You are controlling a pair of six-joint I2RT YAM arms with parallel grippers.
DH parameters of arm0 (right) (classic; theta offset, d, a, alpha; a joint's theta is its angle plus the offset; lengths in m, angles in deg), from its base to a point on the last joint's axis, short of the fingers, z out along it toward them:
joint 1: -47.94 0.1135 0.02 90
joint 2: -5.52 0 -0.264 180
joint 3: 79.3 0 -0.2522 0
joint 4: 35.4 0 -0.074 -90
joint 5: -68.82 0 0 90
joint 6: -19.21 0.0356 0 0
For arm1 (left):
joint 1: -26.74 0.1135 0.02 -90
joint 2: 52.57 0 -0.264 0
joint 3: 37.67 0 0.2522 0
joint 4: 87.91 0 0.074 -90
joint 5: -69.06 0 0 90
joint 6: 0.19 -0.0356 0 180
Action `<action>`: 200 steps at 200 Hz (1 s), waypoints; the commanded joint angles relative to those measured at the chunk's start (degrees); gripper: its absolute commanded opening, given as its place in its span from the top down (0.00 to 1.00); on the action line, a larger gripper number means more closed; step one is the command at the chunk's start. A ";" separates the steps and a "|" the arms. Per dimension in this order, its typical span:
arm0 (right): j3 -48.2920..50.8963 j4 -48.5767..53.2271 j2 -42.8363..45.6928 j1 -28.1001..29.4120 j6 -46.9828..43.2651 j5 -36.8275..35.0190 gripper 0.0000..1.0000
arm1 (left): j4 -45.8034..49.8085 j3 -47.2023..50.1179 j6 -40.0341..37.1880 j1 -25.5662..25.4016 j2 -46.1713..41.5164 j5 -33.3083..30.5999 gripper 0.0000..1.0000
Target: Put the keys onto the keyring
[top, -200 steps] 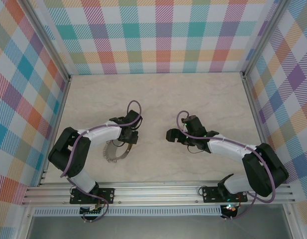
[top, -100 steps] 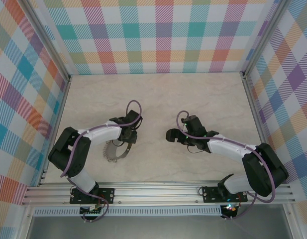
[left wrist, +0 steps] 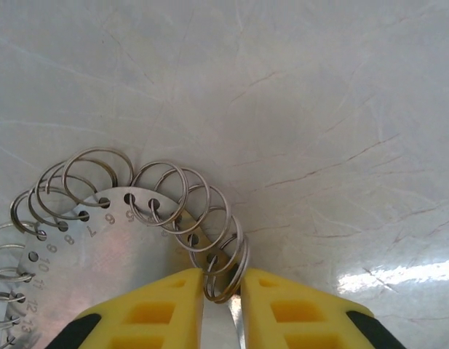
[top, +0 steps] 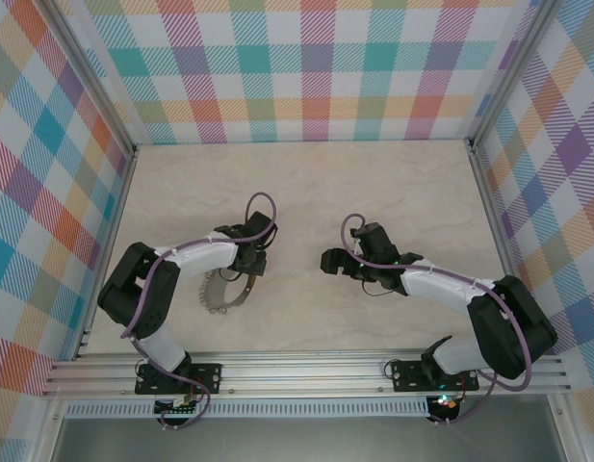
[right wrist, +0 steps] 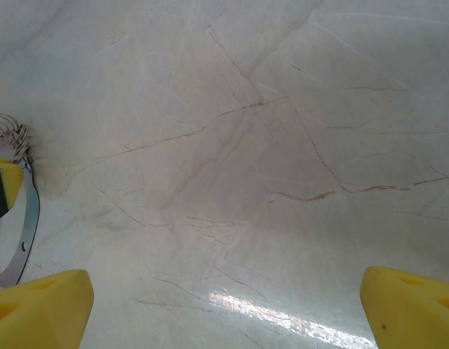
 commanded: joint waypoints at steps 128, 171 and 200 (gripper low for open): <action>-4.61 -1.27 5.71 0.30 -2.68 -8.32 0.00 | 4.55 -10.36 -5.60 -0.46 -9.26 9.28 1.00; -11.85 -0.98 7.64 -3.45 -9.40 6.02 0.01 | 0.06 -13.47 -12.46 -0.25 -12.51 21.31 1.00; -13.23 -5.14 9.22 -7.37 -9.02 16.88 0.09 | -5.70 -13.47 -15.71 0.36 -13.30 30.62 1.00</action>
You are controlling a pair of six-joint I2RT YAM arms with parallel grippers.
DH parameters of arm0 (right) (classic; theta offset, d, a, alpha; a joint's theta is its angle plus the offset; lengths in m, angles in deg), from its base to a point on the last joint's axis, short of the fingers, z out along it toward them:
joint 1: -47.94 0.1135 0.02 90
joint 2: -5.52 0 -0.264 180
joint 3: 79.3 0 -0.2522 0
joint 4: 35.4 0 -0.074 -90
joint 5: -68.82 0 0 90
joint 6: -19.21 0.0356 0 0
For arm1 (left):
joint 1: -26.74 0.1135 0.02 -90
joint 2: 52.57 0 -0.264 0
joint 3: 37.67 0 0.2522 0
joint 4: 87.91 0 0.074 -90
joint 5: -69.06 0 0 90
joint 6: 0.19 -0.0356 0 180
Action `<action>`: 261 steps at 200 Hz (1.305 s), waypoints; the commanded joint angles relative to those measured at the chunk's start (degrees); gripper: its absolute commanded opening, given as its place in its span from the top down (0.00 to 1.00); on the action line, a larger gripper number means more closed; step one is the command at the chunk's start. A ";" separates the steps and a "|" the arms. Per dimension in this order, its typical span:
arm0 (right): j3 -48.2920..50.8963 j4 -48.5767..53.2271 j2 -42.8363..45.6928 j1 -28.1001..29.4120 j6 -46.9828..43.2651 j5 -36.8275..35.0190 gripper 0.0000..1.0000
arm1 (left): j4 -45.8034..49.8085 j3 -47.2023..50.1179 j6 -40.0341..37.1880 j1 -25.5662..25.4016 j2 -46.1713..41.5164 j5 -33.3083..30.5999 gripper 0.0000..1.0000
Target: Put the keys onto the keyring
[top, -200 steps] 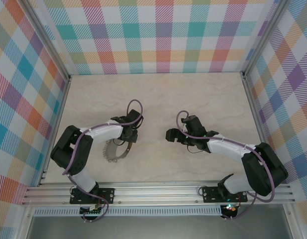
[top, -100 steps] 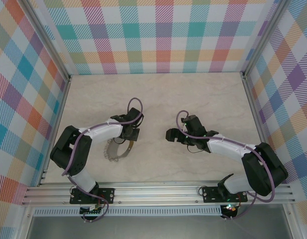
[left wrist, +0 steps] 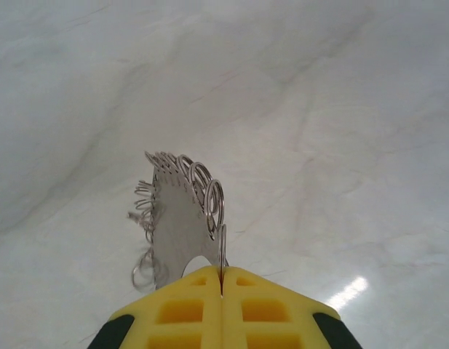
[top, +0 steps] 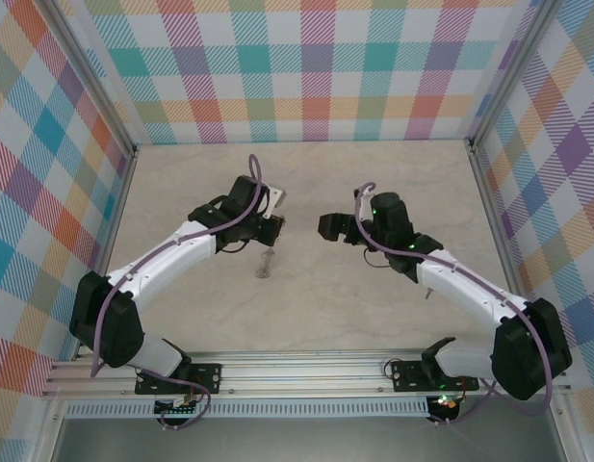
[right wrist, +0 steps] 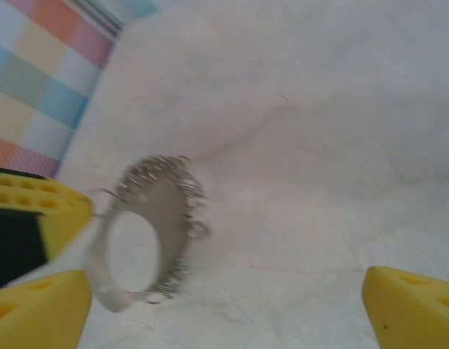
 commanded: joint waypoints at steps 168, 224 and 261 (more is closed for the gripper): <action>1.65 -20.24 -0.42 -6.78 7.10 35.99 0.58 | -17.11 -5.29 -4.52 1.46 -0.43 34.72 1.00; 1.79 -20.68 -0.90 -7.13 5.40 36.55 0.58 | -16.58 -5.76 -4.25 1.48 -0.98 37.00 1.00; 1.54 -22.06 -1.95 -7.22 5.40 39.84 0.63 | -16.36 -5.82 -4.10 1.46 -1.22 38.10 1.00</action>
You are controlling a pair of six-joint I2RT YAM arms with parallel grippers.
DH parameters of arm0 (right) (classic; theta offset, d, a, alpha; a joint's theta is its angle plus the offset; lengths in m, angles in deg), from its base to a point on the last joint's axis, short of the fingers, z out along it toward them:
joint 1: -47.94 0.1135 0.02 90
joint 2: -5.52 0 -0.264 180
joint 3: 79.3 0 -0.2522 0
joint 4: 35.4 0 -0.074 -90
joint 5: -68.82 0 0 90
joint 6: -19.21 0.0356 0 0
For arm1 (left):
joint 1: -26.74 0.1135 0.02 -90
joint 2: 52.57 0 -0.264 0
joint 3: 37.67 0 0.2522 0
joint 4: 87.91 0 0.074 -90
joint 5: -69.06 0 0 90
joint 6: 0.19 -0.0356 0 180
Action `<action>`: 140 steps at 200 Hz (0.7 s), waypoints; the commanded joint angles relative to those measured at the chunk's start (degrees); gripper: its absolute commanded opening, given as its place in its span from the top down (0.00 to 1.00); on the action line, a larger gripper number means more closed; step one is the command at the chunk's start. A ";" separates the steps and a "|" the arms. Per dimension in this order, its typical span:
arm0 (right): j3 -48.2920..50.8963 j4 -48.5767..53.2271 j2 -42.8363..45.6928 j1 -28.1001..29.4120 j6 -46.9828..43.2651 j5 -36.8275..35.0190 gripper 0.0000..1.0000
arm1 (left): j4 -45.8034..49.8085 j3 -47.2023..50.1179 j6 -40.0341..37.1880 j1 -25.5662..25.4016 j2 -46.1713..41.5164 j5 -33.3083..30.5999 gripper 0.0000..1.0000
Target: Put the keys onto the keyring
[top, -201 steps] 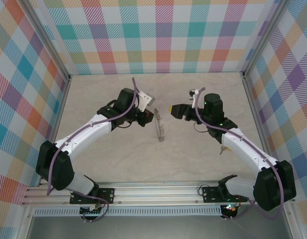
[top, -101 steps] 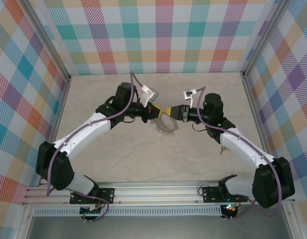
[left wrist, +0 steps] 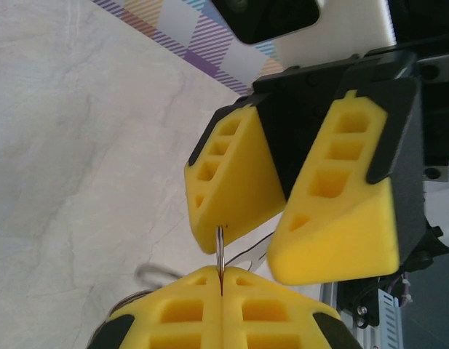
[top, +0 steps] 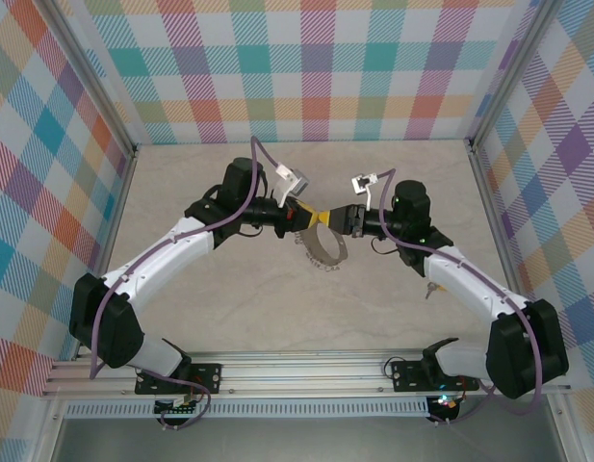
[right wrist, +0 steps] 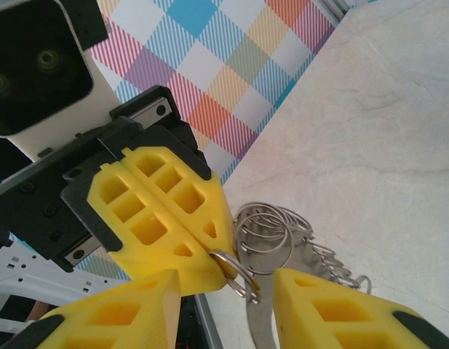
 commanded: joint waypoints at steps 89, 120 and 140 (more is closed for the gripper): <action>0.47 -1.77 0.58 -1.29 -2.44 3.96 0.71 | 1.24 -3.12 -0.83 0.66 -0.44 4.82 1.00; 0.27 -1.90 0.79 -1.71 -2.35 4.05 0.75 | 2.06 -3.60 -1.17 0.65 0.03 5.46 1.00; 0.31 -2.01 0.73 -1.88 -2.36 4.40 0.82 | 2.07 -3.74 -1.24 0.68 0.15 5.68 1.00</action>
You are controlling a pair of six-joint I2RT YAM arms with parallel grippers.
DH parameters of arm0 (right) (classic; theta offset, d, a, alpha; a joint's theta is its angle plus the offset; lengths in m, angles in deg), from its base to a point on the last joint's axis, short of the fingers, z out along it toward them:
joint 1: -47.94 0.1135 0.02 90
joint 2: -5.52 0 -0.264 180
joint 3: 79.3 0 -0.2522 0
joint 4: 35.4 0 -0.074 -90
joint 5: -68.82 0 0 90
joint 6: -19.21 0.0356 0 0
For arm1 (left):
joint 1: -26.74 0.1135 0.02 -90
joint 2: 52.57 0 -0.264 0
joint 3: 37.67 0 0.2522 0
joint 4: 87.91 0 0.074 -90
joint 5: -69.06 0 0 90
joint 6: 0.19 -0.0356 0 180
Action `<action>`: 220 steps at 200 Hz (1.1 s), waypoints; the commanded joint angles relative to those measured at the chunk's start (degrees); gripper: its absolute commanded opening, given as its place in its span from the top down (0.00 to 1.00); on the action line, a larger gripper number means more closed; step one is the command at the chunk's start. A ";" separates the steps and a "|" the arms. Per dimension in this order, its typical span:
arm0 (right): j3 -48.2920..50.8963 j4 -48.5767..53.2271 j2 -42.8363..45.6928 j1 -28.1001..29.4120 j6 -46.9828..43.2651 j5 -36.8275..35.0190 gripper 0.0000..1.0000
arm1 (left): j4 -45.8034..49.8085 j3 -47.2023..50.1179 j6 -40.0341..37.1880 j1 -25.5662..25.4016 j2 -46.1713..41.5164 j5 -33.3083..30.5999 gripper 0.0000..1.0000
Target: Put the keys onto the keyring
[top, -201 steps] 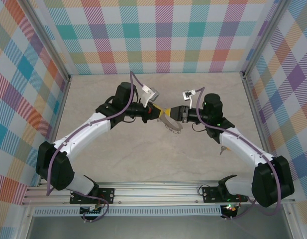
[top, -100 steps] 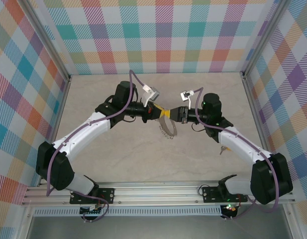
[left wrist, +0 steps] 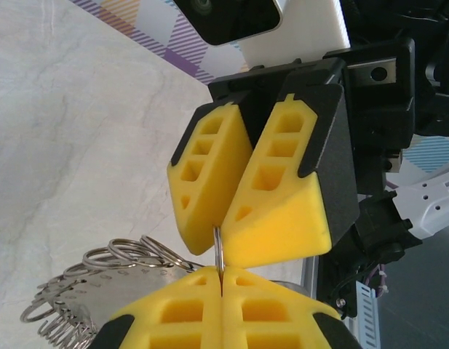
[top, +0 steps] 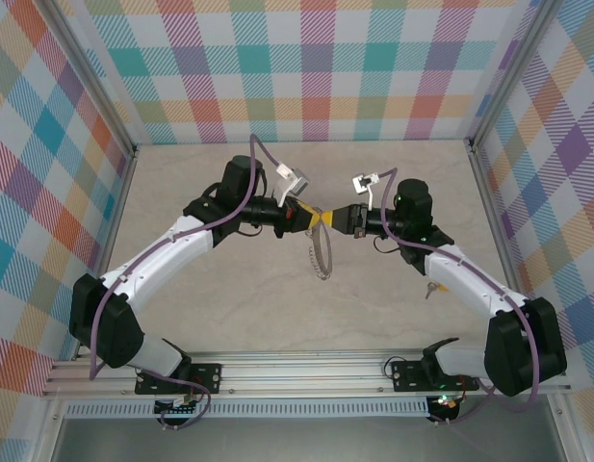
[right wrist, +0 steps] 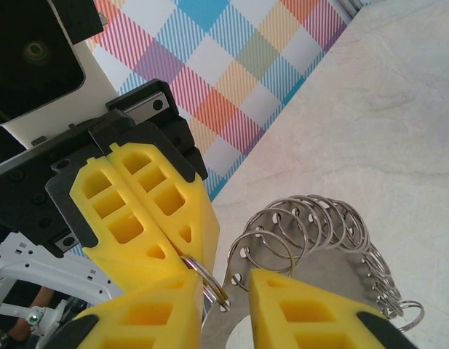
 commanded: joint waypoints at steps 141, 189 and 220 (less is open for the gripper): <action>-0.26 -9.99 -0.14 -2.21 2.68 2.64 1.00 | -5.49 -6.17 5.32 0.12 5.69 1.09 0.94; -1.00 -12.69 -1.48 -2.62 4.04 0.91 1.00 | -9.74 -6.35 9.09 -0.16 6.29 -1.12 0.61; -0.50 -13.88 -1.57 -3.02 4.49 -1.10 1.00 | -14.55 -3.24 12.87 0.13 2.85 -8.71 0.52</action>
